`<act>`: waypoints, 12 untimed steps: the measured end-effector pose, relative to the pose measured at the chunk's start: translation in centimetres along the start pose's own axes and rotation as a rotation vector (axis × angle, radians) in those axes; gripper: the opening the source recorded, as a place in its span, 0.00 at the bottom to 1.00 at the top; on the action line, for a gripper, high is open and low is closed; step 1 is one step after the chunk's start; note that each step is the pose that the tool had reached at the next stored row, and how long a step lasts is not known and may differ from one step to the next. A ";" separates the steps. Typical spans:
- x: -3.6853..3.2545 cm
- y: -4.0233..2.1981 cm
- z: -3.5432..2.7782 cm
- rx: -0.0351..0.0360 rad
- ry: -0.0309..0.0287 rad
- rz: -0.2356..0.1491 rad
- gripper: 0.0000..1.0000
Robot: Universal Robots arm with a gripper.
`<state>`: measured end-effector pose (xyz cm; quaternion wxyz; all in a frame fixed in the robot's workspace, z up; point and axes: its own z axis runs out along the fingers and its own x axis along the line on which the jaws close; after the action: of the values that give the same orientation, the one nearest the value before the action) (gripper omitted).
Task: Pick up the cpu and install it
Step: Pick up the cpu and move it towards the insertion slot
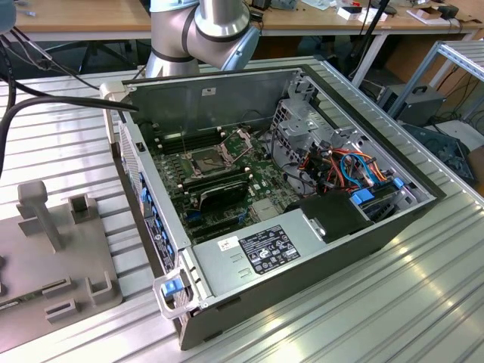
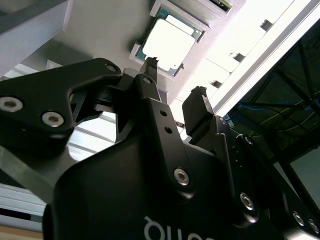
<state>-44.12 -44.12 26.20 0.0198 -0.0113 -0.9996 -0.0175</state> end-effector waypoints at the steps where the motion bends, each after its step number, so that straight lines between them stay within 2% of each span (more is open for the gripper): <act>1: 0.00 0.00 0.02 0.0000 0.0000 0.000 0.48; 3: -0.01 -0.01 0.27 0.0001 0.0000 0.000 0.48; 12: -0.02 -0.01 0.42 -0.0001 -0.0001 0.000 0.48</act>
<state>-44.12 -44.12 25.78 0.0197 -0.0113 -0.9996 -0.0176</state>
